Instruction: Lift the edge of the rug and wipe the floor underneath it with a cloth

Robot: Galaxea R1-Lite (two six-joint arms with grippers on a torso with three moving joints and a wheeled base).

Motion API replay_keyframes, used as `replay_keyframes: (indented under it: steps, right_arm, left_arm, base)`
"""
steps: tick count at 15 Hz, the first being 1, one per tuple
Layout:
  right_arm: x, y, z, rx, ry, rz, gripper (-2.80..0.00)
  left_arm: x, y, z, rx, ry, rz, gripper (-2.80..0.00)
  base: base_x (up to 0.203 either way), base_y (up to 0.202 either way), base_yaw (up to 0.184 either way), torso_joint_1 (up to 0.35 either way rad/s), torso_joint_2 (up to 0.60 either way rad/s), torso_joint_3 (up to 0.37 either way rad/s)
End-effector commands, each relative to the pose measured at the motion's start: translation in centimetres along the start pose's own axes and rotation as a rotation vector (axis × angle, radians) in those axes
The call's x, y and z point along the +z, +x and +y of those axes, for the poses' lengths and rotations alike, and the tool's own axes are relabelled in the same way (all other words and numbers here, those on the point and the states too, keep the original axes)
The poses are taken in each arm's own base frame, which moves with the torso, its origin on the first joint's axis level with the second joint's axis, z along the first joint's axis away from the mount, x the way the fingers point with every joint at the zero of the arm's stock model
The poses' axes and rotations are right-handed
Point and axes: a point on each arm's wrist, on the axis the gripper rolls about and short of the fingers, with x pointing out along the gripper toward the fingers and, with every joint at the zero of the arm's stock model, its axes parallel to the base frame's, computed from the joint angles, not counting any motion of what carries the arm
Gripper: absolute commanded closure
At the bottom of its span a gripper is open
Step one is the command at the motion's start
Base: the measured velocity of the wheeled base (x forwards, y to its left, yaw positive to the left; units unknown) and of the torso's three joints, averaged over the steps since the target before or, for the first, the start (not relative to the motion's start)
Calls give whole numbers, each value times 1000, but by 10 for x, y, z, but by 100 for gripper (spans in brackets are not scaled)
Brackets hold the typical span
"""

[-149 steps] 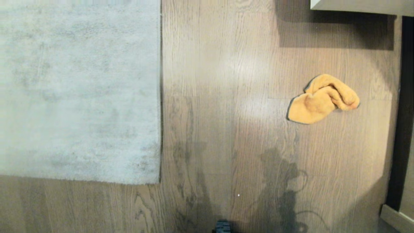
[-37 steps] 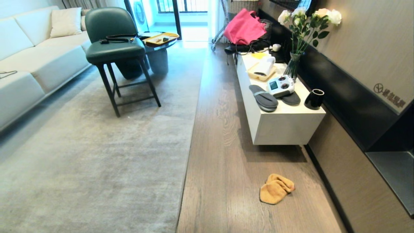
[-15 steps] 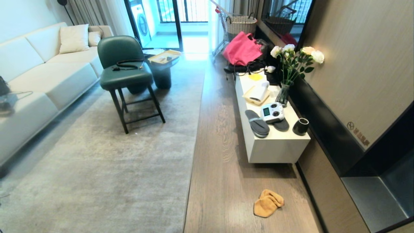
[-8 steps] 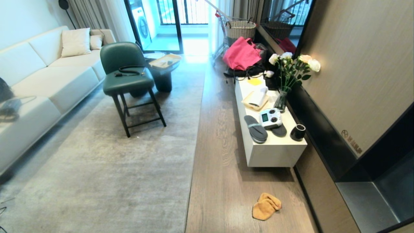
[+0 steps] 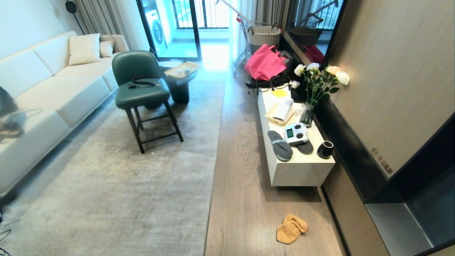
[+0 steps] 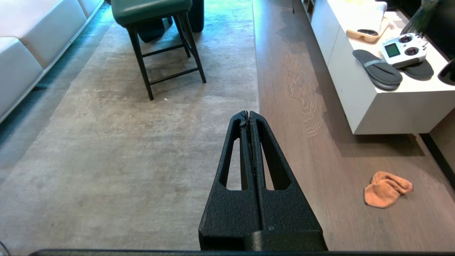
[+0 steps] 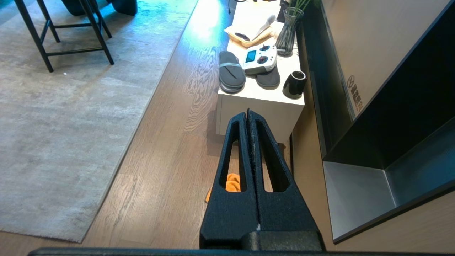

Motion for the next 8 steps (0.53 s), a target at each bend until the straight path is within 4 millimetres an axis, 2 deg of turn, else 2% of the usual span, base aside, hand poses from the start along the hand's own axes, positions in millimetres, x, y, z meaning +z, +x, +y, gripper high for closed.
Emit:
replay_keyframes:
  steps: [1, 8]
  right_arm:
    - [0, 0, 0, 1, -1, 1, 0]
    - [0, 0, 0, 1, -1, 2, 0]
  left_arm:
    - [0, 0, 0, 0, 0, -1, 0]
    - [0, 0, 0, 0, 0, -2, 0]
  base:
    - [0, 0, 0, 142, -338, -181]
    - [0, 0, 0, 148, -326, -182]
